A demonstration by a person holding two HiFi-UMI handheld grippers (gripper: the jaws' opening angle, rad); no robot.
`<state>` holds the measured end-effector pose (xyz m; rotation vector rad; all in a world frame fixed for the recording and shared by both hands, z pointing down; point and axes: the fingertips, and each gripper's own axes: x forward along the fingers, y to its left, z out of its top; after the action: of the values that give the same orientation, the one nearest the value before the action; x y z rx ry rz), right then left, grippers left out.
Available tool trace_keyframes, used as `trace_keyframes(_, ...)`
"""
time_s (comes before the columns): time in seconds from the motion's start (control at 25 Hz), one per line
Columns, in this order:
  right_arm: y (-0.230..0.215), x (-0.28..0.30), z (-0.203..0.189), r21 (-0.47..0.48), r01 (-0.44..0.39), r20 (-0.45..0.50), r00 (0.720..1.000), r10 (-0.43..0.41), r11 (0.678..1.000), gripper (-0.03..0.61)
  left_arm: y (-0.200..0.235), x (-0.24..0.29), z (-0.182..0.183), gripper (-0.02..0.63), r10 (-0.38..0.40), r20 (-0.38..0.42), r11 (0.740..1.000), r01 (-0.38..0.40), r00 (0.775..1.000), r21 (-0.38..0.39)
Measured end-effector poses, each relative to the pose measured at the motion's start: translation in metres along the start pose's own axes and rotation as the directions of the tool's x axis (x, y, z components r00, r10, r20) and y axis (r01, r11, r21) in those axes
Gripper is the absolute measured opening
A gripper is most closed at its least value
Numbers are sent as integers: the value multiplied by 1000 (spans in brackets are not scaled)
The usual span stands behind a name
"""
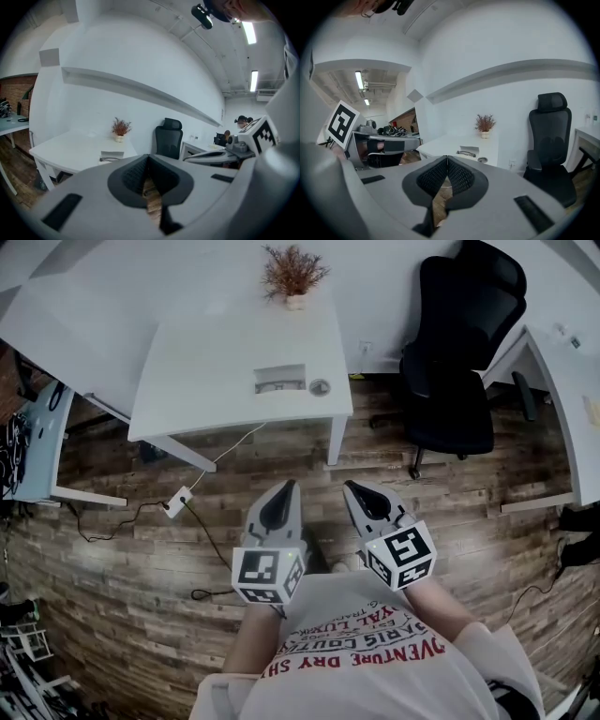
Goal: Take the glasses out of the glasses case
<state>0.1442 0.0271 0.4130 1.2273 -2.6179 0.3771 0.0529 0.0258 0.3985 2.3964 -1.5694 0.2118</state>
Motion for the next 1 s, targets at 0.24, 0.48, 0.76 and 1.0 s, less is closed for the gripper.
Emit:
trace_keyframes(0.24, -23, 69, 30, -3, 62, -1, 998, -62, 998, 12, 59, 55, 28, -3, -51, 7, 999, 51, 999, 0)
trace_keyframes(0.48, -30, 147, 59, 0, 101, -9, 995, -101, 995, 12, 135, 101, 57, -3, -84, -1, 996, 84, 996, 0)
trace_keyframes(0.76, -28, 229, 81, 10, 111, -24, 994, -111, 994, 12, 210, 141, 74, -3, -109, -29, 994, 109, 994, 6)
trace_keyframes(1.0, -29, 268, 88, 1, 84, -41, 996, -84, 996, 12, 242, 161, 71, -3, -91, -48, 996, 90, 995, -26)
